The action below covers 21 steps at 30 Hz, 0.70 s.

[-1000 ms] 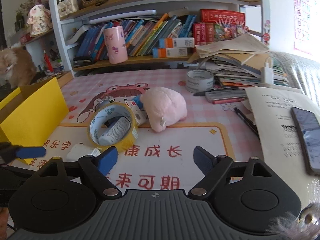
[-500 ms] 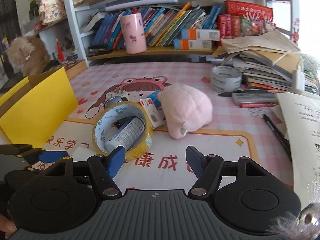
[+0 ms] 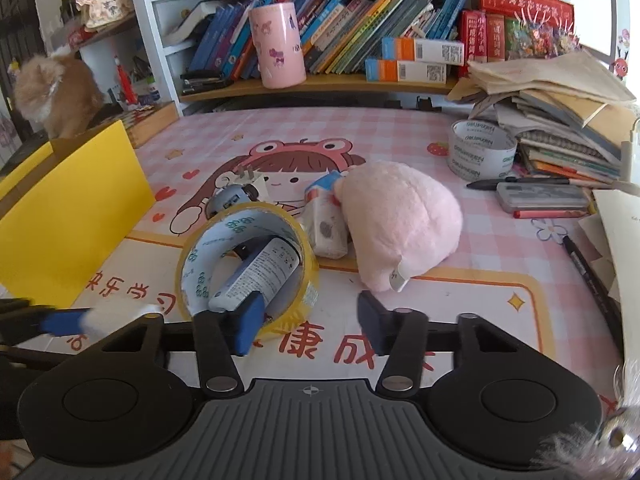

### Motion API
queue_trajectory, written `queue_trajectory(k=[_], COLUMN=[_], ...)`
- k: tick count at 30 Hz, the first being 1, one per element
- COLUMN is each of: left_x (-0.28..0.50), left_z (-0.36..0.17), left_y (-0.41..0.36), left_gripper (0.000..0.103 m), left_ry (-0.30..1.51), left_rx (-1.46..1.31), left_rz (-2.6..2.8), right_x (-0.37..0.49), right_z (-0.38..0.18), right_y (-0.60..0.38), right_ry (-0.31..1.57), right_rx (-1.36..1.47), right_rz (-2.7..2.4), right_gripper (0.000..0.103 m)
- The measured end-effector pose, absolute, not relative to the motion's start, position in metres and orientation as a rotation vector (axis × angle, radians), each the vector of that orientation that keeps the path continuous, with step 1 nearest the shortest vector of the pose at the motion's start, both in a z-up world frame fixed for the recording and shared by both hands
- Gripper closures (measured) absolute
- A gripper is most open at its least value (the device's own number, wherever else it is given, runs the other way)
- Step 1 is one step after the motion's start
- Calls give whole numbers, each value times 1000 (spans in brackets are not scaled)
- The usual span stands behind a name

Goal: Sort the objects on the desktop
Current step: 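Lift the white charger with the left gripper while the right gripper grasps the yellow tape roll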

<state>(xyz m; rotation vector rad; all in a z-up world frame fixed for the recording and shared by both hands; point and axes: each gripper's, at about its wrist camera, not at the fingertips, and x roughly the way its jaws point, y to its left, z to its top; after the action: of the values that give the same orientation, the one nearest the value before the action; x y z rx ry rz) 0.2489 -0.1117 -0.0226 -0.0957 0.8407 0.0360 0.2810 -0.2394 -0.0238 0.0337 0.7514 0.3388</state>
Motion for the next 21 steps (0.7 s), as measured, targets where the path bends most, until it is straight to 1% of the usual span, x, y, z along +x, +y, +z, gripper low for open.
queue_trajectory(k=[1,3,5,7,8,14,21], left_x=[245,239,233,229,228,224,221], left_z=[-20,-16,-11,-6,-4,-2,0], left_y=[-108,-104,-102,-101,-102,-104,-102], left_gripper=[39,39,39,39,39,39,39], left_ry=[836,827,815,799,792,784,771], left_rx=[-100,-103,-94,-80,-72,-35,-40], left_rz=[45,60,73,75,74,60,35], right_x=[284,289,294,298,300,306,295], right_z=[-25,-28,-30,-32,-33,-34,-21], right_y=[-239,-236,-234,-231,-230,-233,-238], right_ry=[758,770,778,790,796,805,768], right_rx=[38,45,51,59,65,122,151], right_rz=[337,332,329,327,327,319,326], right_gripper=[66,70,76,80,84,97,96])
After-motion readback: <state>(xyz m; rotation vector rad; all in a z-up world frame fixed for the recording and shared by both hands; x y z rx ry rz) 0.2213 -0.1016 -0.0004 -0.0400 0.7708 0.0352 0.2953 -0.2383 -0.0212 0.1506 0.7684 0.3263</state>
